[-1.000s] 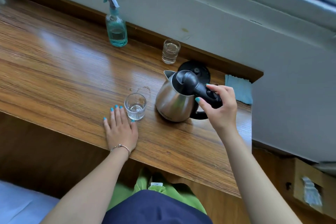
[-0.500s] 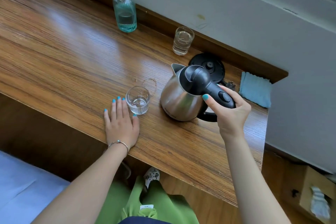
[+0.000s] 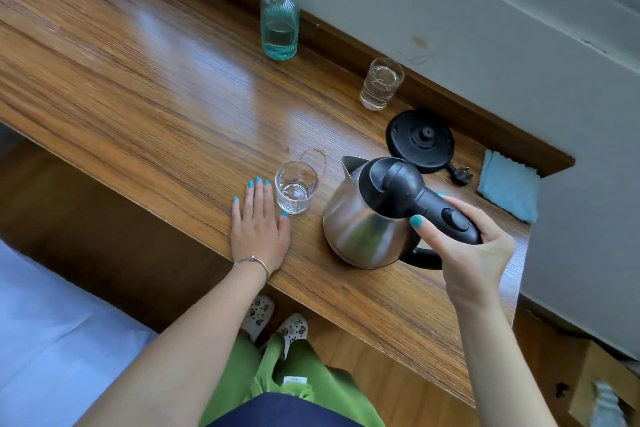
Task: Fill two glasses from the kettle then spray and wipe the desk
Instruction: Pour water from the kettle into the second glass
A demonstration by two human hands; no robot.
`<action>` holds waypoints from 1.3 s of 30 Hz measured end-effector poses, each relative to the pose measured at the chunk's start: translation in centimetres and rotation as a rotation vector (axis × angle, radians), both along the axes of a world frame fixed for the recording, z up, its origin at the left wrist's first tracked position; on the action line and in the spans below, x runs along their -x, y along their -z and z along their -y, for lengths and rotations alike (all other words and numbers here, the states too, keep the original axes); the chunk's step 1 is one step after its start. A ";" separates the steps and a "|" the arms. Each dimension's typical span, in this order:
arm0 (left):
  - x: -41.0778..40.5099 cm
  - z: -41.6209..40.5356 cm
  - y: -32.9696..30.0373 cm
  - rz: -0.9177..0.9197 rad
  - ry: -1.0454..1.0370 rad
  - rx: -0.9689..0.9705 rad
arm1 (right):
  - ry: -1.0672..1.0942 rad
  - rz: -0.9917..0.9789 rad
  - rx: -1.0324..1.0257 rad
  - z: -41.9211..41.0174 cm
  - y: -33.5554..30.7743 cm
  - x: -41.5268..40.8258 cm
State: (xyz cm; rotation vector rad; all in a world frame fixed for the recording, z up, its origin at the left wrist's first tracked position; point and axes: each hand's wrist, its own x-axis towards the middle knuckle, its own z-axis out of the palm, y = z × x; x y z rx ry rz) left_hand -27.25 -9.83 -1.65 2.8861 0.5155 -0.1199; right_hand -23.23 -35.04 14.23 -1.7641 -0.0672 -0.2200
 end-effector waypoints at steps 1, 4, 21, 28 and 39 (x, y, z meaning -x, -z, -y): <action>0.0 -0.3 0.1 -0.005 0.023 0.004 | -0.012 0.008 0.003 -0.1 -0.3 0.3; 0.3 -1.9 0.2 0.007 0.119 -0.017 | -0.024 -0.003 0.013 -0.6 -1.1 1.2; -0.5 -4.9 -0.1 0.006 0.158 -0.054 | -0.006 -0.091 0.212 -3.6 -3.0 2.5; -0.6 -5.0 0.4 0.021 0.167 -0.067 | -0.019 -0.093 0.242 -4.1 -3.7 2.6; -0.7 -5.0 0.9 0.035 0.180 -0.062 | -0.086 -0.061 0.296 -4.8 -4.4 1.1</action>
